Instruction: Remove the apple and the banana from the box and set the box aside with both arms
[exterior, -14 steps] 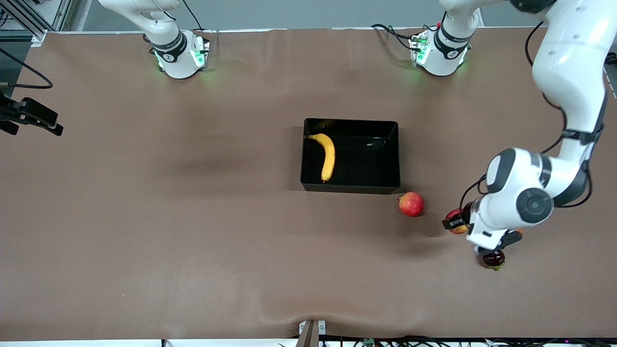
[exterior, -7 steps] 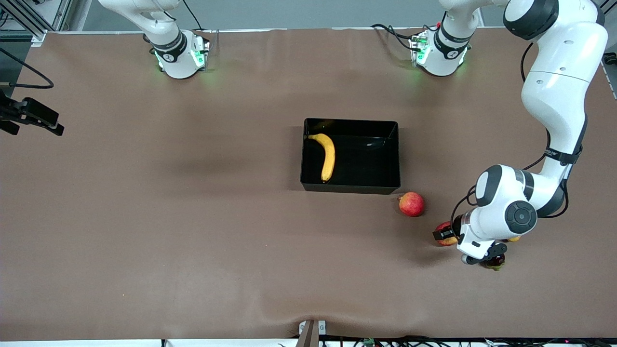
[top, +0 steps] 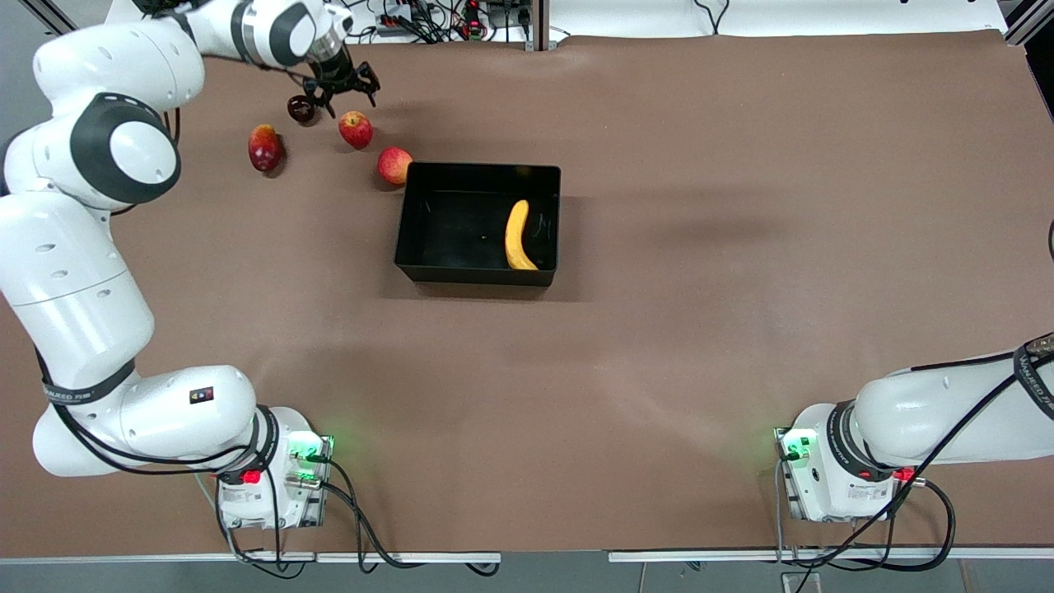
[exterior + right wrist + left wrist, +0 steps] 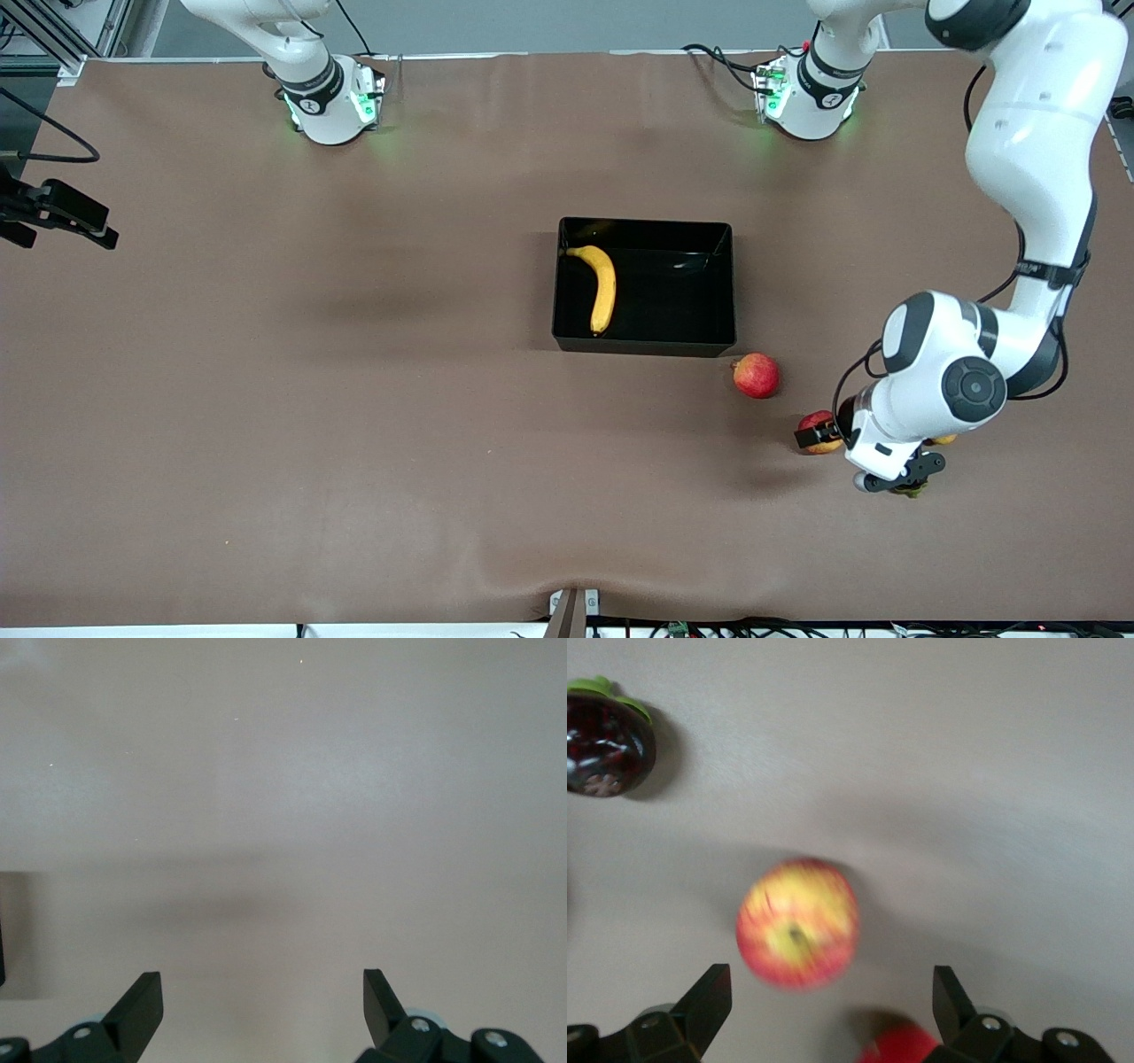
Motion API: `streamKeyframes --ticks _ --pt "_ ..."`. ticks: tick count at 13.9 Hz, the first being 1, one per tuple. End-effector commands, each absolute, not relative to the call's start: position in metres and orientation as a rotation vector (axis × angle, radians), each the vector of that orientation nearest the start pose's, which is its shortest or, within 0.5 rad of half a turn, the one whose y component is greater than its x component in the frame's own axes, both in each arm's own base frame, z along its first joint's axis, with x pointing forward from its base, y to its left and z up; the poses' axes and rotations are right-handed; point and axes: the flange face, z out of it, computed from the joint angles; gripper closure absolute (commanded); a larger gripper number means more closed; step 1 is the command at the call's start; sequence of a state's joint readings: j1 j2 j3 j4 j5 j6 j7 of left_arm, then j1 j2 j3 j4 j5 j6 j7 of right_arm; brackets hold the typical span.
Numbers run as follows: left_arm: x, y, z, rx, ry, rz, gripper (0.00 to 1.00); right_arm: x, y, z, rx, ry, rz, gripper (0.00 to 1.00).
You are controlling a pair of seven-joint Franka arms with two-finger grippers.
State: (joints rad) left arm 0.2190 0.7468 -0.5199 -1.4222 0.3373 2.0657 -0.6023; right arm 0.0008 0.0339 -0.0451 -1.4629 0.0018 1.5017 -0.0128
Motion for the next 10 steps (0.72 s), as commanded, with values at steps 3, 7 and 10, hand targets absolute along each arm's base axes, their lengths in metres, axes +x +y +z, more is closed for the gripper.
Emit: streamKeyframes --ticks 3,7,10 --pt "0.639 -0.204 0.361 -3.085 -0.285 0.085 0.00 0.558 -0.022 0.654 -3.137 0.042 -0.005 0.00" --pt "0.556 -0.303 0.340 -3.164 -0.316 0.039 0.00 0.558 -0.022 0.654 -3.137 0.042 -0.005 0.00" --pt "0.508 -0.361 0.310 -3.234 -0.106 -0.034 0.00 0.558 -0.022 0.654 -3.135 0.042 -0.005 0.00"
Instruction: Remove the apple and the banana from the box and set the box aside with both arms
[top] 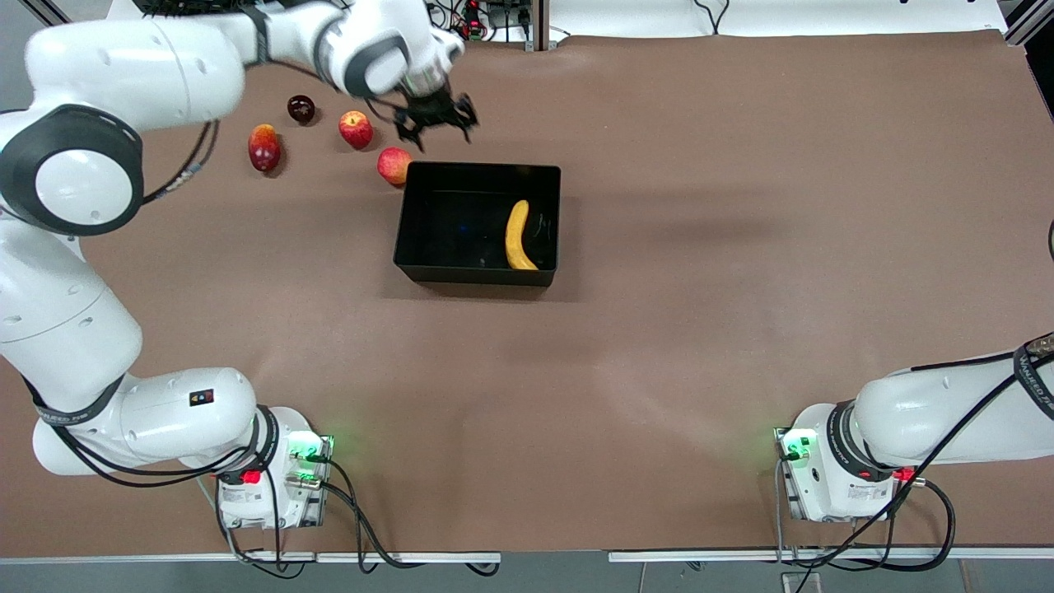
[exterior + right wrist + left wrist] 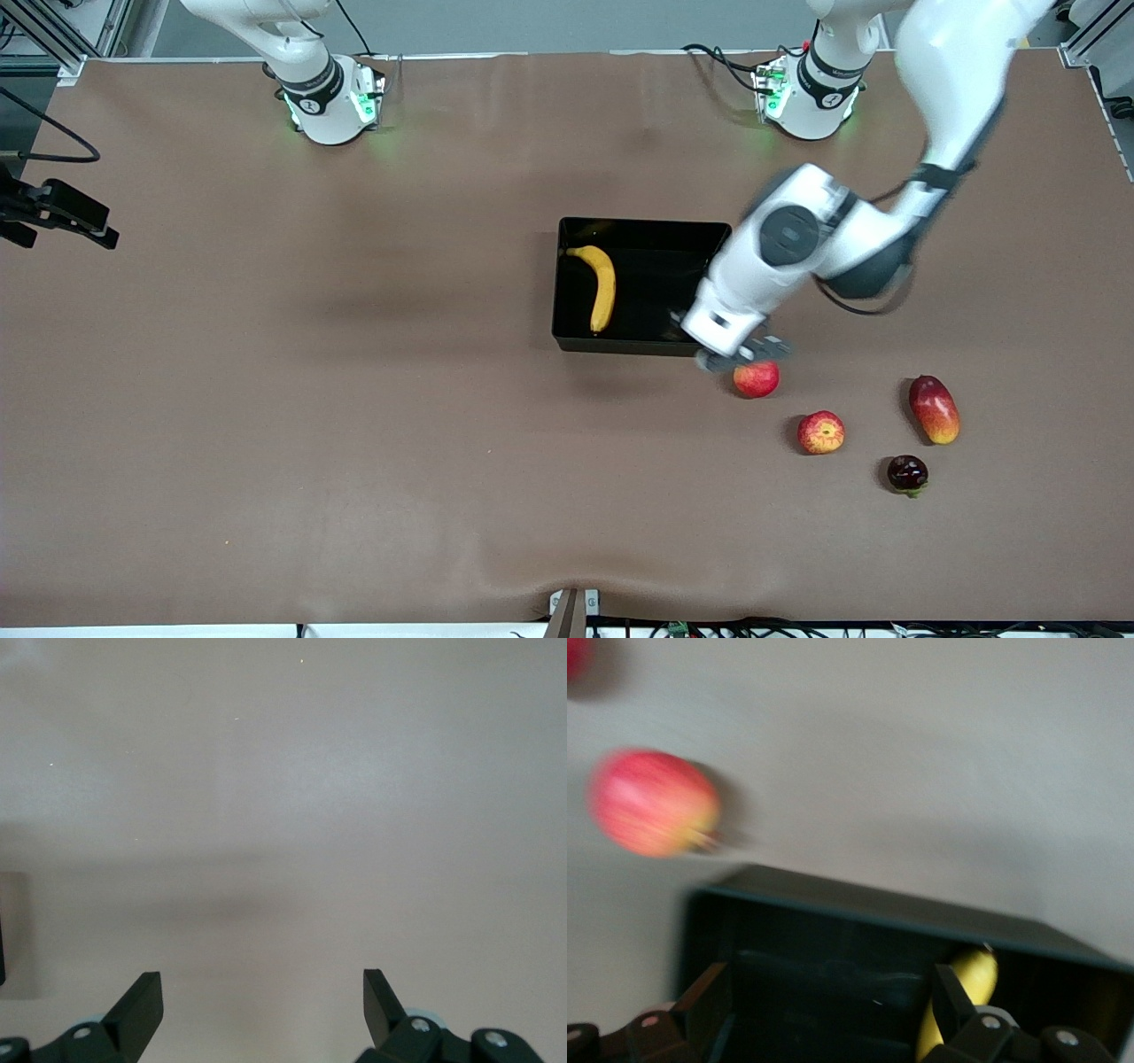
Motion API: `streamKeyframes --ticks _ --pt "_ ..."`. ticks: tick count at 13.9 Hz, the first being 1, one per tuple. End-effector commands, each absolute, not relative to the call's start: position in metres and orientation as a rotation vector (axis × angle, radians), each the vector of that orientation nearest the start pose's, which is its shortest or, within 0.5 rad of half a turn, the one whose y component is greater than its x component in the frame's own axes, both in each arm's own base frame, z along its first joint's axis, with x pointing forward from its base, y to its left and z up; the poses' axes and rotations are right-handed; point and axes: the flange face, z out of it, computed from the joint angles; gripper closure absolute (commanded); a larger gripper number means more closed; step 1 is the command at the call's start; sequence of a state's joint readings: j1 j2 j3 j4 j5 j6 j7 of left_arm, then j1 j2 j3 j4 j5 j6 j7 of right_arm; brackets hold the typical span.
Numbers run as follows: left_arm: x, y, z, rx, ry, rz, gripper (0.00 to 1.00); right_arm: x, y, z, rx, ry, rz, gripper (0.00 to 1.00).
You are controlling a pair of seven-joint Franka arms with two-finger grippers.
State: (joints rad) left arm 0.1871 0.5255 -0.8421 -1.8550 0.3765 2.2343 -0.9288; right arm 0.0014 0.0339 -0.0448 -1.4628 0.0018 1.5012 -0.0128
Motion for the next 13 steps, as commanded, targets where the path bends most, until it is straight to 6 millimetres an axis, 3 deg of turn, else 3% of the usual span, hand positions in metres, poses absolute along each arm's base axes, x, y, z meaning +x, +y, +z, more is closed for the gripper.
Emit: streamKeyframes --ticks 1,4,6,10,13 --pt "0.494 -0.381 0.300 -3.232 -0.027 -0.019 0.00 0.558 -0.022 0.654 -3.137 0.042 -0.005 0.00" --pt "0.464 -0.419 0.279 -3.227 0.106 -0.023 0.00 0.558 -0.022 0.654 -3.135 0.042 -0.005 0.00" --pt "0.460 -0.428 0.250 -3.240 0.197 -0.055 0.00 0.558 -0.022 0.654 -3.135 0.042 -0.005 0.00" --pt "0.439 -0.444 0.208 -3.192 0.161 -0.100 0.00 0.558 -0.022 0.653 -3.135 0.042 -0.003 0.00" --pt "0.429 -0.465 0.189 -3.196 0.047 -0.100 0.00 0.558 -0.022 0.653 -3.137 0.042 0.000 0.00"
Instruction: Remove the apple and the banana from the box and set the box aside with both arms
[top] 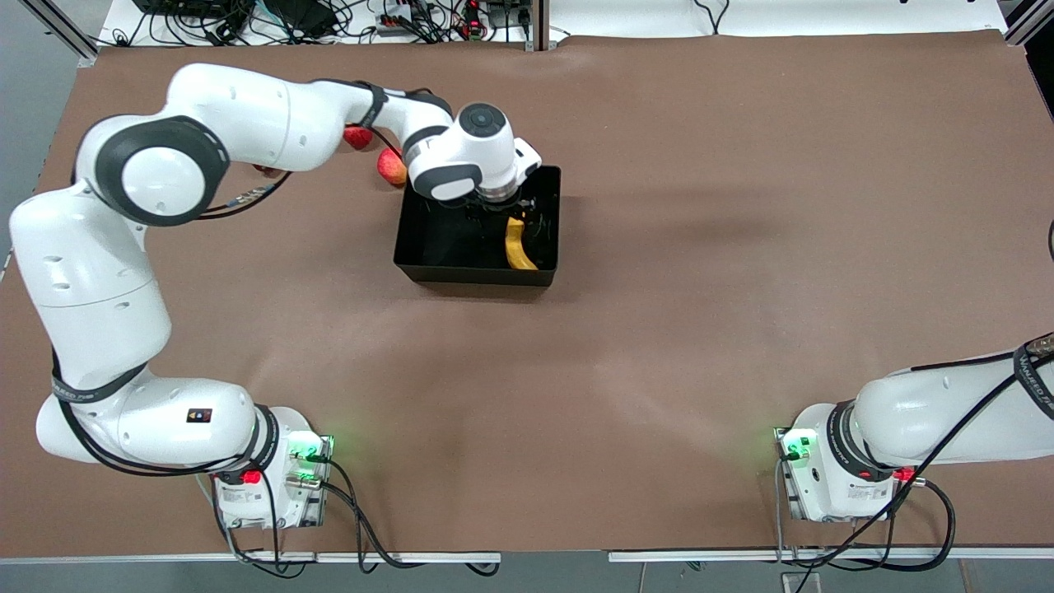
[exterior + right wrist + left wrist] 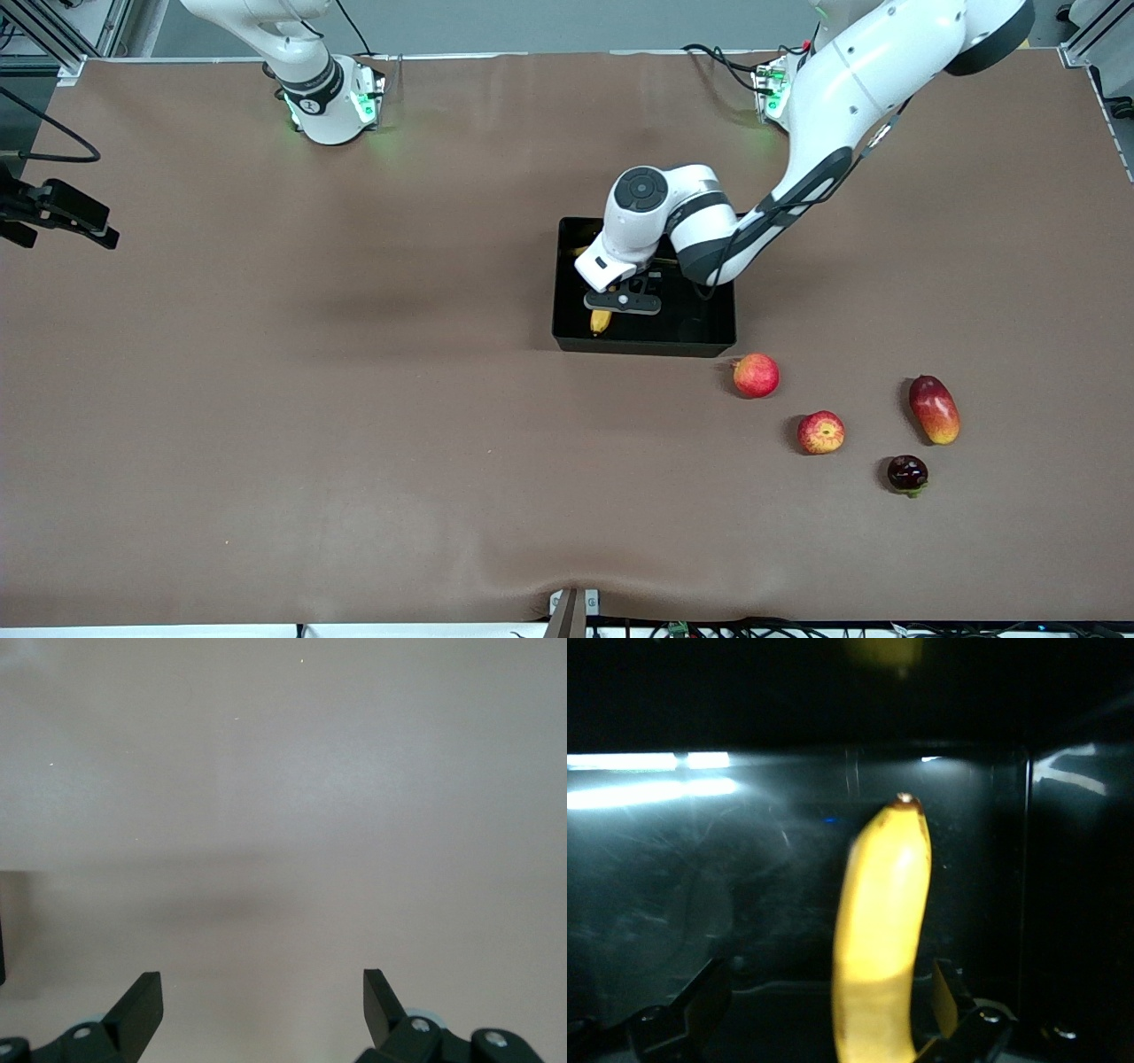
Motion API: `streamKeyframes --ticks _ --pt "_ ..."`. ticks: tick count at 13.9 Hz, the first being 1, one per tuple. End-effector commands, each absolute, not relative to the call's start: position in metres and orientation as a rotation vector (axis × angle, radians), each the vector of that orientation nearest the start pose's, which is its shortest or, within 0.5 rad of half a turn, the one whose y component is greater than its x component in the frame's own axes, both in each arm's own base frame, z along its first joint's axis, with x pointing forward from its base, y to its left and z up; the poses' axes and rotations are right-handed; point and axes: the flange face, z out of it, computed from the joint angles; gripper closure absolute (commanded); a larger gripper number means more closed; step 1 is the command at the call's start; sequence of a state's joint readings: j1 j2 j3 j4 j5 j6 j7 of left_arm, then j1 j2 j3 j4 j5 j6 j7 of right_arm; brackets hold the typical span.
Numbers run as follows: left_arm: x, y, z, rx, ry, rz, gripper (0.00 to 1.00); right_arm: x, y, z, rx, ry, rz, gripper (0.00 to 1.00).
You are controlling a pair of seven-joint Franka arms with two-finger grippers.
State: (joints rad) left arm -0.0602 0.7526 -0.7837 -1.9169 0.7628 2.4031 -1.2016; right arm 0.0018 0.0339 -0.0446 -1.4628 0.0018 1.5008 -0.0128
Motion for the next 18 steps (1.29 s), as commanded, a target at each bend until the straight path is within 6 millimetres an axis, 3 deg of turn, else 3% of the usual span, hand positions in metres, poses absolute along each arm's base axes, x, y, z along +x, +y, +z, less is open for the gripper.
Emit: streamKeyframes --ticks 1,2,3,4,6,10,14,18 --pt "0.424 -0.468 0.179 -3.177 0.057 -0.101 0.00 0.558 -0.022 0.653 -3.137 0.042 0.000 0.00" --pt "0.423 -0.467 0.171 -3.165 0.065 -0.112 0.05 0.558 -0.023 0.653 -3.135 0.045 0.002 0.00" --pt "0.420 -0.468 0.165 -3.160 0.074 -0.113 0.20 0.557 -0.023 0.653 -3.135 0.047 0.012 0.00" --pt "0.419 -0.469 0.164 -3.157 0.071 -0.116 0.41 0.557 -0.021 0.652 -3.137 0.045 0.017 0.00" --pt "0.417 -0.470 0.165 -3.156 0.078 -0.118 1.00 0.553 -0.020 0.650 -3.135 0.042 0.064 0.00" --pt "0.420 -0.471 0.190 -3.134 0.054 -0.181 1.00 0.553 -0.014 0.650 -3.137 0.035 0.072 0.00" --pt "0.422 -0.482 0.249 -3.155 0.009 -0.302 1.00 0.553 -0.007 0.651 -3.124 0.021 0.067 0.00" --pt "0.423 -0.477 0.305 -3.083 -0.036 -0.406 1.00 0.553 0.058 0.648 -3.120 -0.092 0.064 0.00"
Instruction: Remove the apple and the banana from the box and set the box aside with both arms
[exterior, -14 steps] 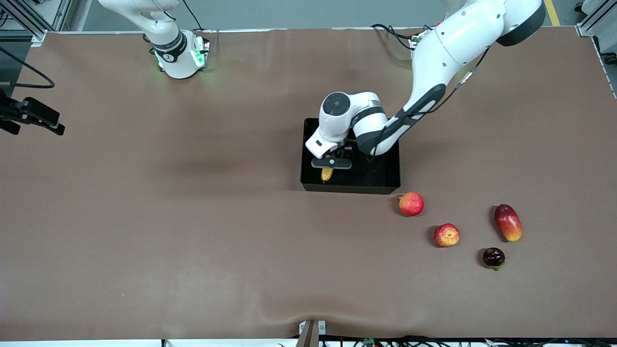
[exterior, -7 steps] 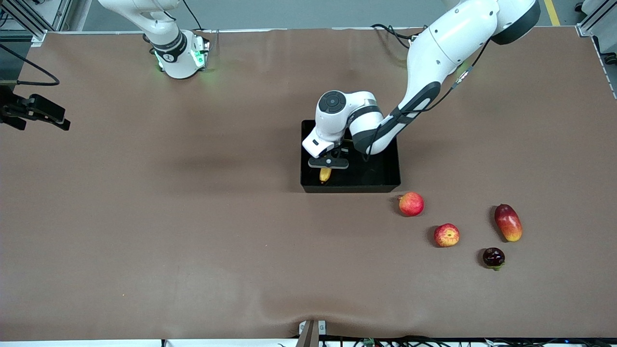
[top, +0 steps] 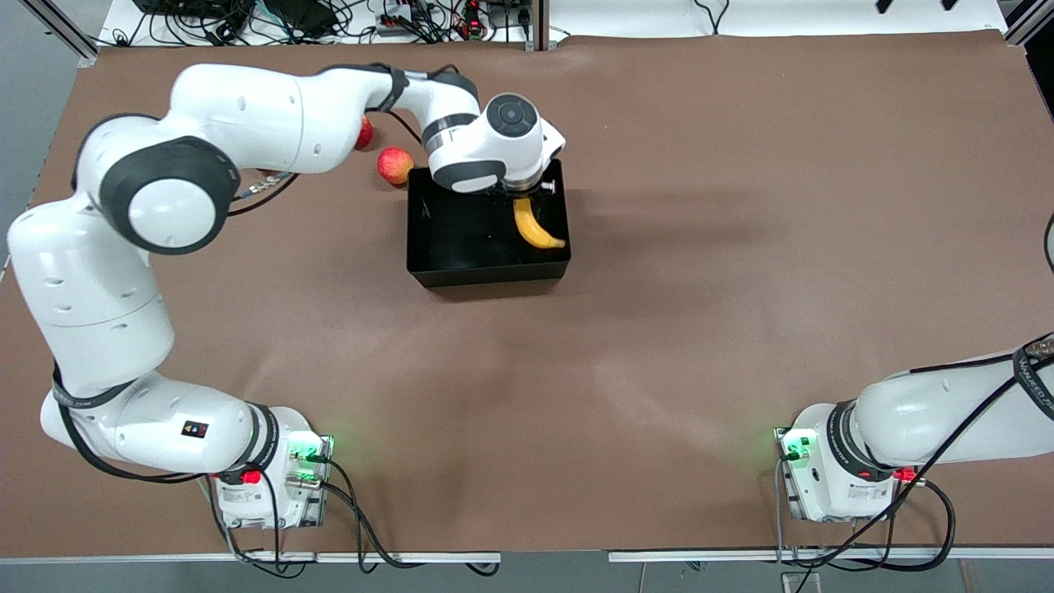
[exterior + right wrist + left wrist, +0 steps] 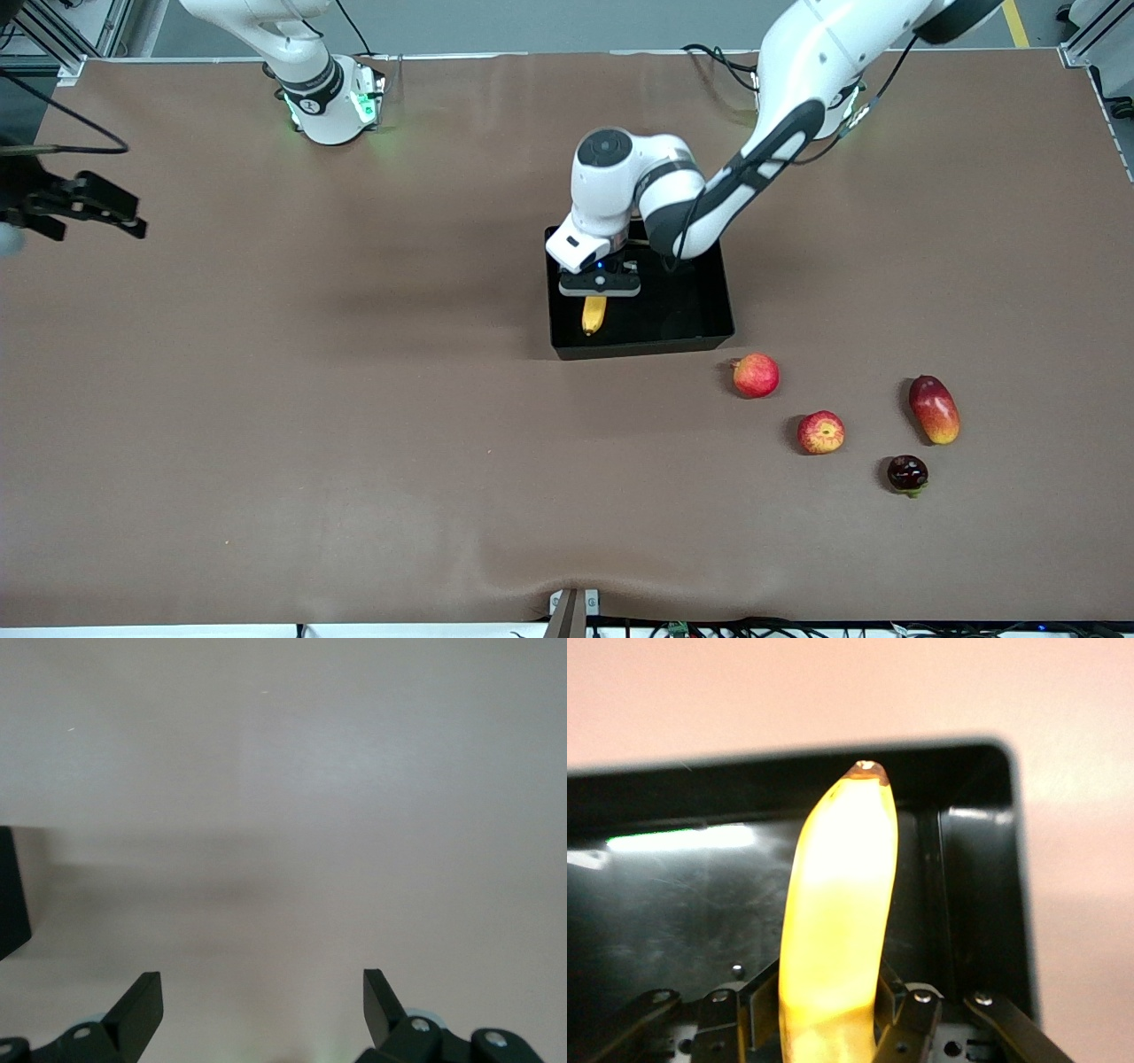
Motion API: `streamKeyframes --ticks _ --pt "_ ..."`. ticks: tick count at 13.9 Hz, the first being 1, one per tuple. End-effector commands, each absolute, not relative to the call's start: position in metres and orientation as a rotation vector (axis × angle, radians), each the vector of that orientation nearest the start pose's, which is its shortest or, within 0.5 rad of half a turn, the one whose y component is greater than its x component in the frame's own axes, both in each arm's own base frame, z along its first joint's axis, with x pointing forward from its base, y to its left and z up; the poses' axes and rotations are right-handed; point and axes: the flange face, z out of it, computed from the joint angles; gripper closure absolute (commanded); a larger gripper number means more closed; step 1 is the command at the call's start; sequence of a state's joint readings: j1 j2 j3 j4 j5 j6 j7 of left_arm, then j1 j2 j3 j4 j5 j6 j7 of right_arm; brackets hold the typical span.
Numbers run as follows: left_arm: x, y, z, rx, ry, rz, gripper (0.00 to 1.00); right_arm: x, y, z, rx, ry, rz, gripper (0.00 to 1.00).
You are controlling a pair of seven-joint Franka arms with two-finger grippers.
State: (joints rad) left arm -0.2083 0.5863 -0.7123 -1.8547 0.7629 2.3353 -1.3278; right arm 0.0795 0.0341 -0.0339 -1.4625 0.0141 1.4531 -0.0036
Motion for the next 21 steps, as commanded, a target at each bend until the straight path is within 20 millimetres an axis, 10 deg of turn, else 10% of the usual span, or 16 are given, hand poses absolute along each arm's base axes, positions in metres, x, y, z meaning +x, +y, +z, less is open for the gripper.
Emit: streamKeyframes --ticks 1,6,12,21 --pt "0.425 -0.474 0.318 -3.071 -0.062 -0.416 1.00 0.556 0.082 0.637 -3.098 -0.081 0.098 0.00" --pt "0.448 -0.431 0.383 -2.999 -0.258 -0.418 1.00 0.579 0.177 0.575 -3.004 -0.180 0.204 0.00" --pt "0.503 -0.325 0.442 -2.996 -0.295 -0.229 1.00 0.585 0.249 0.502 -2.895 -0.255 0.379 0.00" --pt "0.578 -0.117 0.394 -3.003 -0.054 0.031 1.00 0.575 0.371 0.388 -2.936 -0.475 0.342 0.00"
